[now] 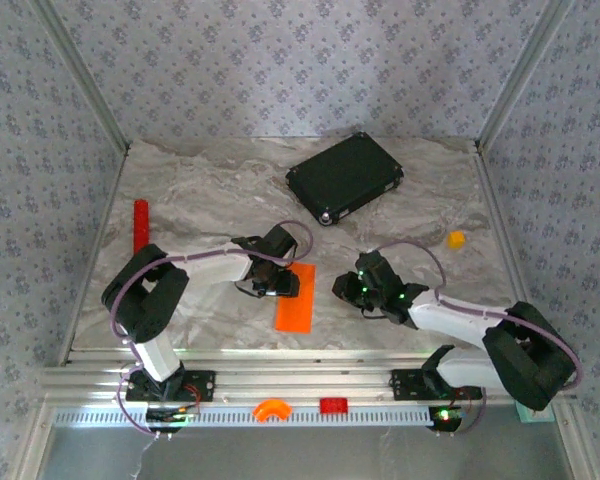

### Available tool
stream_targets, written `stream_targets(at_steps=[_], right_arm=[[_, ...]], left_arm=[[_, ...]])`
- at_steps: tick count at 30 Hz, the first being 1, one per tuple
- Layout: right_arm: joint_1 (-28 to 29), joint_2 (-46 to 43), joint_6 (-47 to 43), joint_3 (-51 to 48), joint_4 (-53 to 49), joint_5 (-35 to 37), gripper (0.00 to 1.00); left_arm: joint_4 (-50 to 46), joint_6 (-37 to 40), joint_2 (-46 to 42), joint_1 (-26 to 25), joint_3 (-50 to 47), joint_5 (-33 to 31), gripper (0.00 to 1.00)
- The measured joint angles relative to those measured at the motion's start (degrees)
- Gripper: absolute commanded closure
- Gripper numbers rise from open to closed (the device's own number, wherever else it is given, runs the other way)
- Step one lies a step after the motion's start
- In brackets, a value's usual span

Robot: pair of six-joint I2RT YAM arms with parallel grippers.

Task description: Fold a paper plane with a square sheet of paper (pick it up from the middle)

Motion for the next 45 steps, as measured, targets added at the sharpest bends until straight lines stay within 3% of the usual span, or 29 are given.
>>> stream_targets(at_steps=[14, 26, 45], right_arm=[[2.89, 8.44, -0.15, 3.78, 5.07, -3.48, 0.84], [6.40, 17.84, 0.17, 8.57, 9.31, -6.62, 0.98], [7.32, 23.67, 2.05, 10.03, 12.31, -8.66, 1.00]], left_arm=[[-0.20, -0.02, 0.02, -0.04, 0.09, -0.17, 0.51], [-0.20, -0.02, 0.02, -0.04, 0.09, -0.17, 0.51], [-0.20, -0.04, 0.26, -0.04, 0.11, -0.35, 0.51]])
